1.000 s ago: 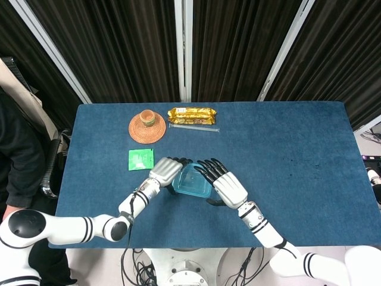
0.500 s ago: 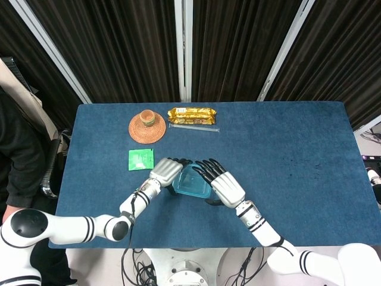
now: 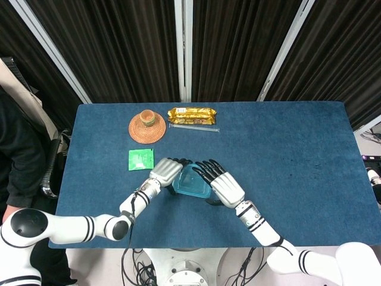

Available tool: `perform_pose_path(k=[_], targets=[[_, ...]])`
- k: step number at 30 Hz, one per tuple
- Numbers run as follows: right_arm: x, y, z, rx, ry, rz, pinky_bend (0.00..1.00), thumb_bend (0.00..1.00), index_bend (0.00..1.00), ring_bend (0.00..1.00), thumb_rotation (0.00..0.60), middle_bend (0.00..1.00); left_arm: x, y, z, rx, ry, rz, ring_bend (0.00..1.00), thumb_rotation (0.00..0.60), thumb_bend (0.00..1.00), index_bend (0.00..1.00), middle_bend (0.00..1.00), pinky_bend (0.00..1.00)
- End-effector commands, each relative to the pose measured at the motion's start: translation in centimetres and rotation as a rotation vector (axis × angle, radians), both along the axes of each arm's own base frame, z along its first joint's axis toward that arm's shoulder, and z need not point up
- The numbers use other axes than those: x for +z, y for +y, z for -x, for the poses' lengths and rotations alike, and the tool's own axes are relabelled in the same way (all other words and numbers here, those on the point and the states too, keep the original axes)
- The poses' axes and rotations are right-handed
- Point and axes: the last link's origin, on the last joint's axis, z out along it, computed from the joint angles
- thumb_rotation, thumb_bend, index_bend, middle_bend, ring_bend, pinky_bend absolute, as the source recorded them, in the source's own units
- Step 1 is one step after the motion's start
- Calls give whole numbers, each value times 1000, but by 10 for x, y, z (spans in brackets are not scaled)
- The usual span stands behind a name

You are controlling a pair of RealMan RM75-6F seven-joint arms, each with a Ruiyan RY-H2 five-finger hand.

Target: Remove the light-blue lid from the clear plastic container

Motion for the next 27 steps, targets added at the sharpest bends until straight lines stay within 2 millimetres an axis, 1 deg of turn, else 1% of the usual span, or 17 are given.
perform_pose_path(k=[1,27], targets=[[1,-2,-1,-2,-4,7,0,63,0,0,600,17,0,0,1,-1,3,1,231,600,0,240,239,293],[8,-5,-12,7,-56,25,0,84,0,0,600,43,-2,0,0,-25,37,-24,231,600,0,240,239,292]])
